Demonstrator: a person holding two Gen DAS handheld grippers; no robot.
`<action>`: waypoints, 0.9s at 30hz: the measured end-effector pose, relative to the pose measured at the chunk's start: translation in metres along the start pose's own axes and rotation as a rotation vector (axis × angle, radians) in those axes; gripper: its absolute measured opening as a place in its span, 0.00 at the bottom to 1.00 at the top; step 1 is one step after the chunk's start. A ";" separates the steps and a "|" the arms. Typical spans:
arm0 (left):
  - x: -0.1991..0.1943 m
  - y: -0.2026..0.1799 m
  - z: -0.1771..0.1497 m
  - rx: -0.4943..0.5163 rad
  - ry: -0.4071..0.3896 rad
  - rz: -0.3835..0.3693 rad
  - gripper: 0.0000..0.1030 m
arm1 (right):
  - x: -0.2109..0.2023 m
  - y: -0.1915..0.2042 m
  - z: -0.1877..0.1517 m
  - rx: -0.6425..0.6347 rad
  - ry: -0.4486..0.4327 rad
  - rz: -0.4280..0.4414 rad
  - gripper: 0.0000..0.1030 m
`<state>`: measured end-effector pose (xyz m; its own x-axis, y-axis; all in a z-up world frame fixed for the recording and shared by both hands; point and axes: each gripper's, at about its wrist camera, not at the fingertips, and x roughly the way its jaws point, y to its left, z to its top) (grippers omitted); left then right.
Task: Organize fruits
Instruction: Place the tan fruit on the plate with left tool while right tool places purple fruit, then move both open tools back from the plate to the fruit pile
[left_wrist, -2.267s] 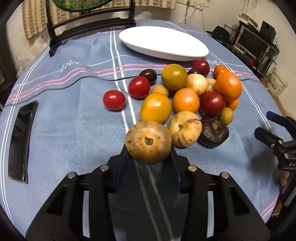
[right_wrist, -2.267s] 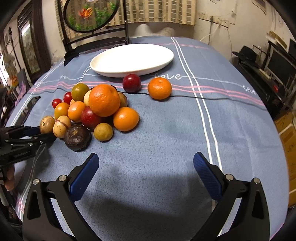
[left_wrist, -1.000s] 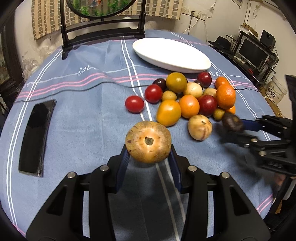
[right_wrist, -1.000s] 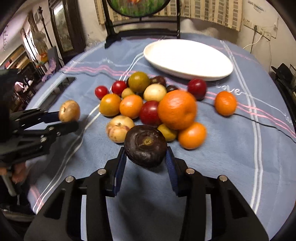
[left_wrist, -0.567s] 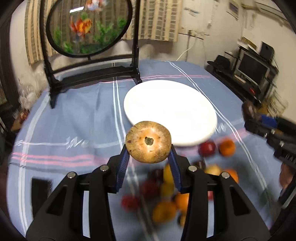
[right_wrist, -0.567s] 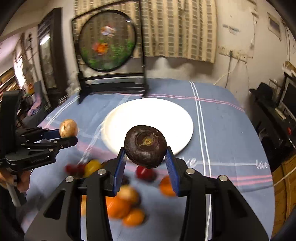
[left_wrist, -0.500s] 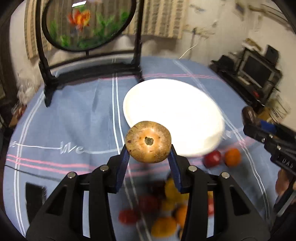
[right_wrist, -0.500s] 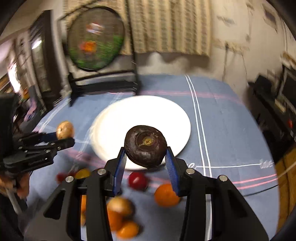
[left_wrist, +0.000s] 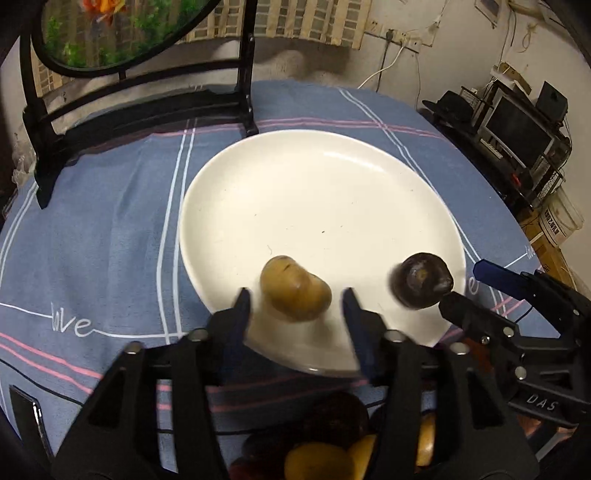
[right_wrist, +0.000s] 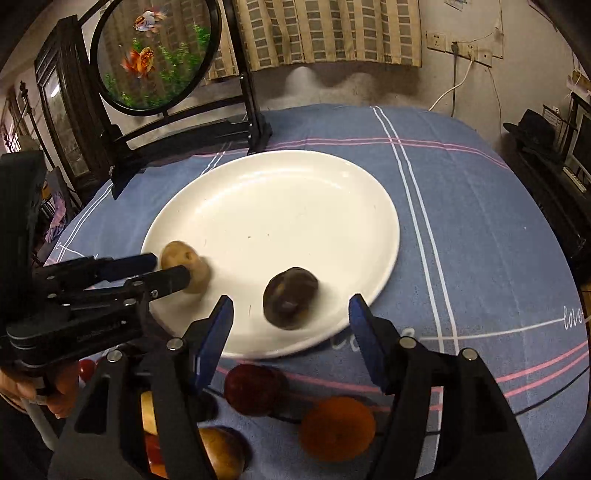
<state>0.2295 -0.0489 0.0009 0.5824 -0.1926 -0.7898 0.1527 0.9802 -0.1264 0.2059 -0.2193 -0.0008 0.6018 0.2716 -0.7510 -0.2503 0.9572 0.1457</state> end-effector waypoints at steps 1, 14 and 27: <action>-0.006 0.000 -0.002 0.002 -0.011 0.004 0.63 | -0.003 -0.002 -0.001 0.000 0.003 -0.005 0.63; -0.079 0.046 -0.068 0.007 -0.061 0.029 0.80 | -0.065 0.009 -0.054 -0.266 -0.010 0.211 0.65; -0.074 0.059 -0.101 0.069 0.027 -0.019 0.81 | -0.075 0.009 -0.084 -0.395 0.074 0.247 0.66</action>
<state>0.1145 0.0277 -0.0090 0.5575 -0.2089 -0.8035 0.2187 0.9706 -0.1006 0.0954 -0.2396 0.0026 0.4355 0.4650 -0.7708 -0.6572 0.7494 0.0808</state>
